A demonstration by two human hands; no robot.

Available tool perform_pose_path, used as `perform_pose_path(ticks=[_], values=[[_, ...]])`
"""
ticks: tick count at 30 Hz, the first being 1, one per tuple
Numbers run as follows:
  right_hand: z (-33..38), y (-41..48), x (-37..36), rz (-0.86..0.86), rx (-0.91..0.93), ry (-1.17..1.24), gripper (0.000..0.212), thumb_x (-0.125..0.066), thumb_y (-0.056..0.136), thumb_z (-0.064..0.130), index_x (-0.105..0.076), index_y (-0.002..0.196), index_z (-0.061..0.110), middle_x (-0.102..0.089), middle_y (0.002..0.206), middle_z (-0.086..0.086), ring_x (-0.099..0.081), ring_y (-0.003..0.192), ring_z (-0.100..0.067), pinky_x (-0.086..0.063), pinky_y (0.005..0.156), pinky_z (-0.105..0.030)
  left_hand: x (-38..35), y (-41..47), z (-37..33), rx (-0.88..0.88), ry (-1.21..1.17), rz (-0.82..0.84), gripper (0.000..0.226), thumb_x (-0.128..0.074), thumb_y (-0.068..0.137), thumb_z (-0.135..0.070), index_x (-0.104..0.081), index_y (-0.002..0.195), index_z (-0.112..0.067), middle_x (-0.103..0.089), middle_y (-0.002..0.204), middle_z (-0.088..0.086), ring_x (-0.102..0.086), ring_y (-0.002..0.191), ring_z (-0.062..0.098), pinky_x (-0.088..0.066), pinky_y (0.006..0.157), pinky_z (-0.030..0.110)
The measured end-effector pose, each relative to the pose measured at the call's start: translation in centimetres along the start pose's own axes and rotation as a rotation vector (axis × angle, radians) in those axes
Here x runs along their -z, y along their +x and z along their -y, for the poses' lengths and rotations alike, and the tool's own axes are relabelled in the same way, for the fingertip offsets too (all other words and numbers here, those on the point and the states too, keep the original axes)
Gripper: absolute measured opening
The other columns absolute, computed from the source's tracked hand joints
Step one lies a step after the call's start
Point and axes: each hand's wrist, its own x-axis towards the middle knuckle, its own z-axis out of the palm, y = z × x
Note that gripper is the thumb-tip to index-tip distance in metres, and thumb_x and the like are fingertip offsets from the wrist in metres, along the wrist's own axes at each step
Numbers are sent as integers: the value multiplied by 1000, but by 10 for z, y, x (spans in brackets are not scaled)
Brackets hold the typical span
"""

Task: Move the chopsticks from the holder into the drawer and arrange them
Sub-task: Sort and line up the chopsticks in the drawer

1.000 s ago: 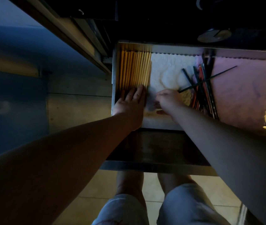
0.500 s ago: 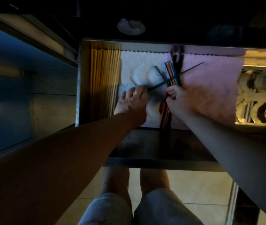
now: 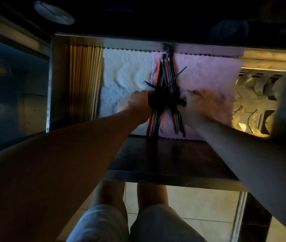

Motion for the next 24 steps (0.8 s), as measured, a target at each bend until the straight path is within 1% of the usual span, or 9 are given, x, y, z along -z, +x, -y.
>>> perform_pose_path(ticks=[3,8,10,12,15,17,19,21,24], values=[[-4,1,5,68,-46,25,9,-63,82,17,-66,88,10,-63,87,-8,-57,85,-23,-32,65,-26,-7,-3,12,59,-20,35,26,-46,94,-48,-54,93,-23,-62,85,4,-63,74,26,-51,60,34],[-13,-3,17,45,-79,-35,12,-60,83,25,-52,77,19,-50,67,-1,-50,69,-21,-25,55,-27,-3,-11,21,148,-62,45,37,-44,95,-54,-48,96,-18,-56,82,2,-58,73,21,-44,56,30],[-20,-5,20,58,-101,-110,14,-60,84,30,-59,94,20,-55,80,-2,-49,82,-19,-31,67,-26,-2,-14,18,183,-113,25,33,-50,95,-46,-48,103,-15,-59,90,6,-61,78,25,-50,61,35],[-29,-2,19,58,-158,-223,36,-58,79,43,-59,109,23,-59,107,-9,-46,113,-30,-37,95,-39,-3,-14,11,196,-126,-26,29,-54,93,-35,-48,111,-12,-62,101,10,-63,88,30,-54,72,42],[-38,0,18,18,-250,-386,50,-49,63,59,-57,103,30,-57,119,-12,-36,127,-41,-33,102,-58,-3,-10,-7,150,-143,-41,28,-55,91,-30,-51,112,-13,-60,105,9,-60,91,30,-46,67,38],[-36,-3,20,-41,-175,-340,37,-53,70,51,-57,98,27,-63,102,-3,-44,124,-35,-33,104,-54,-6,-6,-23,108,-188,-22,35,-60,87,-32,-52,115,-13,-59,108,10,-60,93,31,-42,66,36],[-25,-5,20,-17,-37,-112,18,-59,80,34,-59,94,22,-63,88,1,-57,105,-29,-41,94,-41,-11,-2,-34,128,-230,-29,42,-62,86,-29,-47,121,-13,-57,114,14,-60,99,35,-44,72,41],[-12,-4,14,50,37,114,14,-61,83,20,-63,96,15,-66,90,-8,-61,91,-27,-42,74,-30,-18,5,-40,212,-250,-66,37,-59,90,-22,-41,121,-14,-56,117,14,-61,102,37,-44,75,42],[-2,8,-1,-20,88,163,24,-60,81,18,-65,105,14,-68,98,-12,-63,95,-29,-49,77,-33,-25,13,-38,258,-311,-105,30,-57,91,-16,-39,115,-14,-56,118,15,-61,106,37,-42,75,40]])
